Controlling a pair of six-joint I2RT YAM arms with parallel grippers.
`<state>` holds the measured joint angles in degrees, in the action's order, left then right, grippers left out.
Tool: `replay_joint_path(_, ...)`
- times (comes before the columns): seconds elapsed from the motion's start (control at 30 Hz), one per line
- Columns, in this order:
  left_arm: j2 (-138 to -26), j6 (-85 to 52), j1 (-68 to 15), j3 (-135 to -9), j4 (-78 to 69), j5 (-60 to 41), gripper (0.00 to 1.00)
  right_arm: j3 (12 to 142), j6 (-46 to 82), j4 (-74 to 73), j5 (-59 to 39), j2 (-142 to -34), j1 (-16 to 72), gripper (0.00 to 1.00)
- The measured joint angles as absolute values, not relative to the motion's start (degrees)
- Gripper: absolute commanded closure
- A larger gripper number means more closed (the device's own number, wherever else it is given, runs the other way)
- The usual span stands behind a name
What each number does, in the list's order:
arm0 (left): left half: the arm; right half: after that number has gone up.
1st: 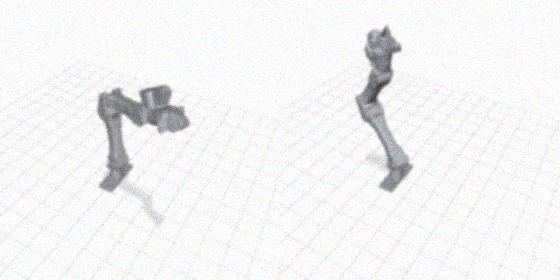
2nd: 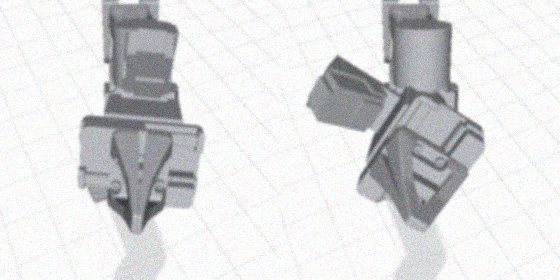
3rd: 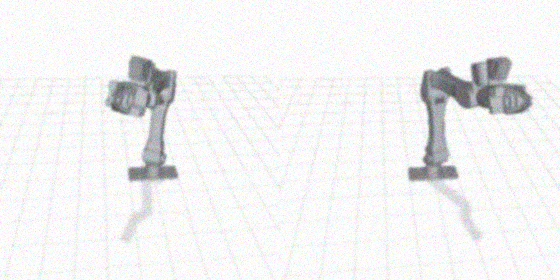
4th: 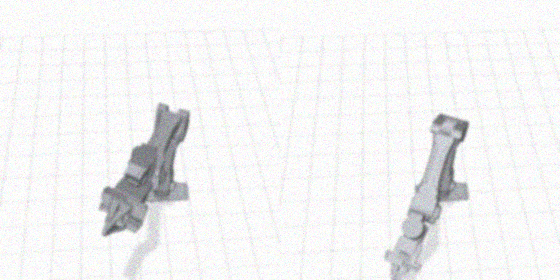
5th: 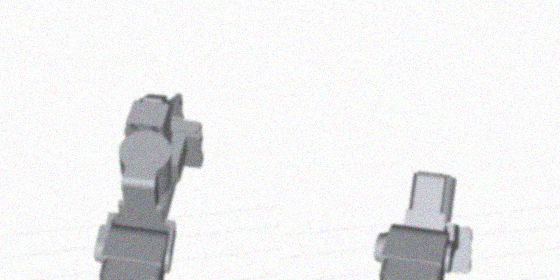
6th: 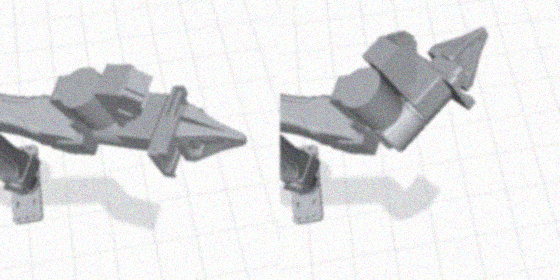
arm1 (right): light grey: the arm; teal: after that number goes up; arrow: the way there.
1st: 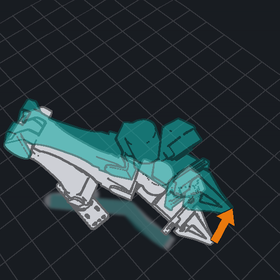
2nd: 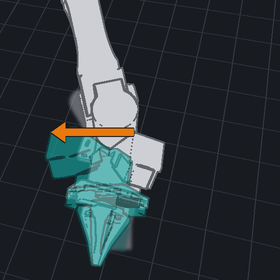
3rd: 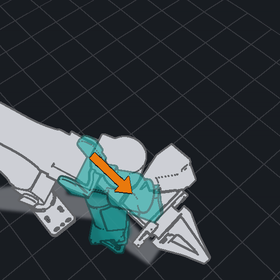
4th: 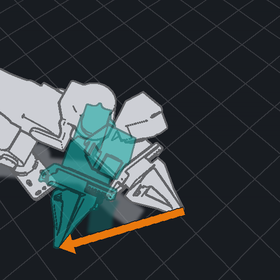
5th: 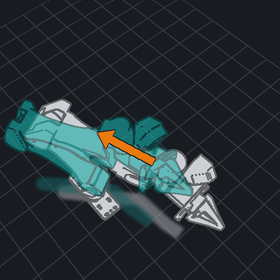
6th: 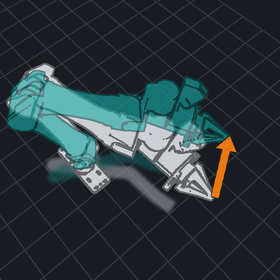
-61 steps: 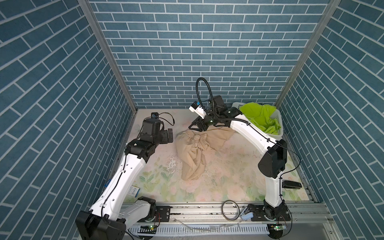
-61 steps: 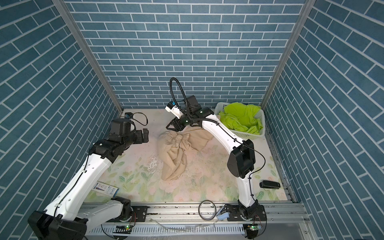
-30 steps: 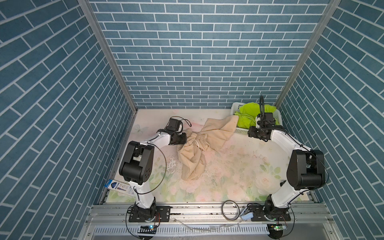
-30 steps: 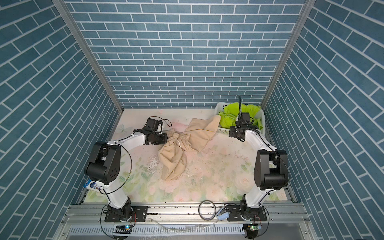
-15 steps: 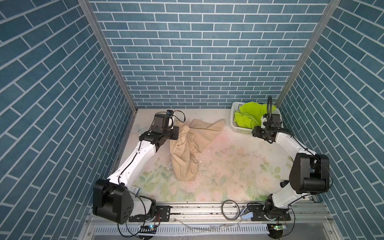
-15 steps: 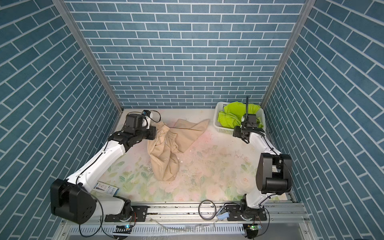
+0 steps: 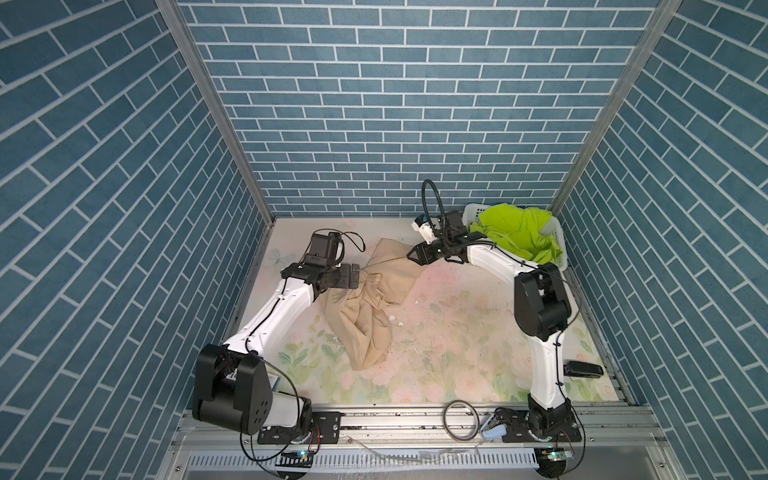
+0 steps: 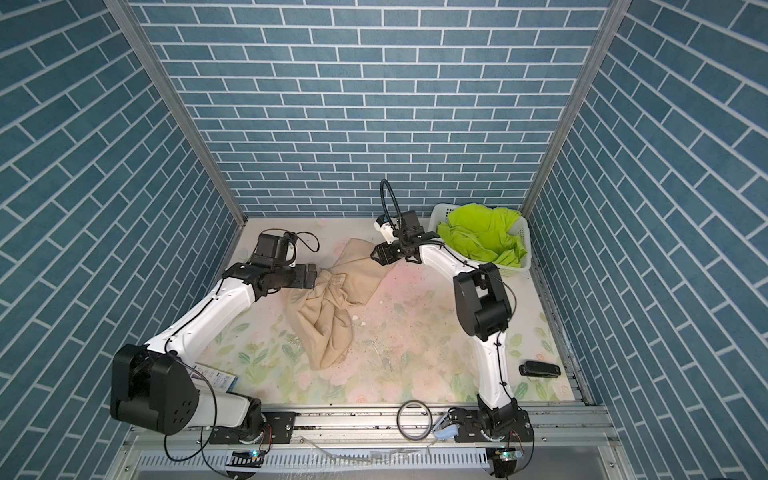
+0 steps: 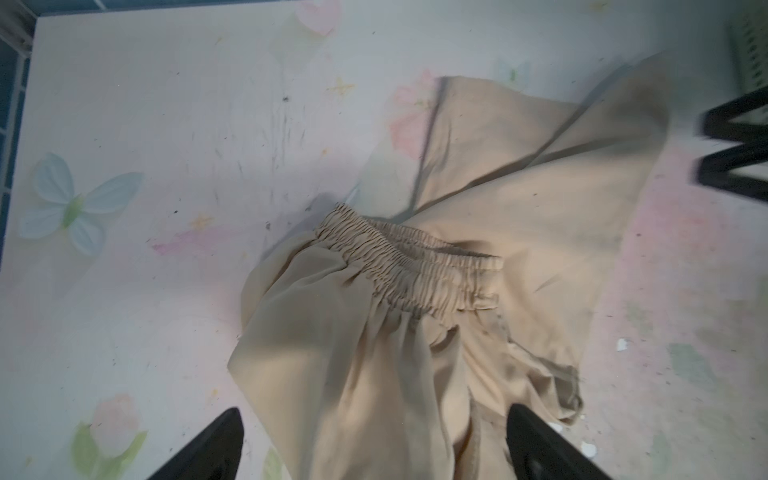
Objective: Fold and stack the shorts
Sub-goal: 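Grasp the waistband with the left gripper while the right gripper reaches toward the shorts, then grasp the waistband edge near the drawstring with the right gripper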
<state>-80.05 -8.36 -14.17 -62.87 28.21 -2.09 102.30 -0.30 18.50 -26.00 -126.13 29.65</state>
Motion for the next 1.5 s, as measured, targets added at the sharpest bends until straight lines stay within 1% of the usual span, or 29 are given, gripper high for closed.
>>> replay_joint_path(0.07, -81.21, -8.49, -14.28, -63.66, 27.97, -3.09, 0.00, 107.94, -1.76, 21.08, -25.91, -131.57, 29.93, 0.40)
replay_joint_path(0.17, -86.06, -8.32, -14.28, -66.00, 27.77, -3.60, 0.00, 113.36, -3.18, 24.60, -25.69, -136.68, 29.98, 0.40)
replay_joint_path(0.33, -93.65, -7.44, -14.44, -67.00, 26.46, -4.62, 0.01, 117.43, -4.36, 28.97, -23.64, -139.92, 30.11, 0.40)
replay_joint_path(0.43, -96.79, -6.87, -14.63, -67.61, 26.28, -4.58, 0.06, 117.60, -4.38, 29.78, -22.24, -140.27, 30.11, 0.44)
replay_joint_path(0.47, -97.54, -6.72, -14.72, -67.81, 26.20, -4.54, 0.09, 117.60, -4.45, 30.02, -21.87, -140.38, 30.11, 0.48)
replay_joint_path(0.5, -98.17, -6.59, -14.81, -68.05, 26.22, -4.49, 0.14, 117.60, -4.54, 30.20, -21.61, -140.44, 30.11, 0.52)
replay_joint_path(0.57, -99.39, -6.28, -15.22, -68.66, 26.11, -4.12, 0.30, 117.32, -4.36, 30.37, -21.28, -140.49, 30.11, 0.62)
replay_joint_path(0.6, -99.92, -6.04, -15.44, -69.01, 26.13, -3.92, 0.39, 116.77, -4.32, 30.02, -21.23, -140.42, 30.11, 0.67)
replay_joint_path(0.67, -100.86, -5.72, -15.77, -69.76, 26.28, -3.51, 0.55, 114.85, -4.23, 28.69, -21.30, -140.14, 30.11, 0.81)
replay_joint_path(0.7, -101.34, -5.65, -15.88, -70.24, 26.39, -3.11, 0.69, 113.78, -3.88, 27.81, -21.19, -139.59, 30.06, 0.88)
replay_joint_path(0.77, -102.17, -5.56, -15.92, -71.05, 26.39, -2.57, 0.90, 111.18, -2.94, 26.35, -21.23, -138.50, 30.02, 1.00)
replay_joint_path(0.8, -102.24, -5.76, -15.79, -71.13, 26.41, -2.48, 0.97, 109.56, -2.50, 25.74, -21.37, -137.60, 30.00, 1.00)
replay_joint_path(0.83, -102.21, -5.67, -15.62, -71.13, 26.55, -2.44, 1.00, 108.05, -1.85, 25.30, -21.52, -136.73, 30.00, 1.00)
replay_joint_path(0.93, -101.34, -5.30, -15.03, -71.24, 27.14, -1.87, 1.00, 100.97, 0.05, 23.86, -21.80, -132.42, 30.00, 1.00)
replay_joint_path(1.0, -99.46, -4.82, -14.83, -71.26, 28.01, -1.52, 1.00, 94.00, 2.13, 22.57, -21.85, -128.07, 30.00, 1.00)
replay_joint_path(1.2, -89.14, -1.80, -14.52, -71.72, 28.67, -3.22, 1.00, 65.63, 11.33, 17.30, -22.15, -109.34, 30.00, 1.00)
replay_joint_path(1.3, -85.32, -0.27, -14.52, -72.05, 27.22, -6.68, 1.00, 54.59, 15.25, 16.25, -22.20, -100.36, 30.11, 0.79)
replay_joint_path(1.4, -84.03, 0.60, -14.55, -71.96, 25.32, -10.24, 1.00, 49.76, 16.08, 17.19, -21.61, -94.19, 30.24, 0.69)
replay_joint_path(1.5, -83.94, 1.45, -14.52, -71.72, 24.18, -12.21, 1.00, 50.06, 14.90, 18.55, -21.15, -89.14, 30.33, 0.60)
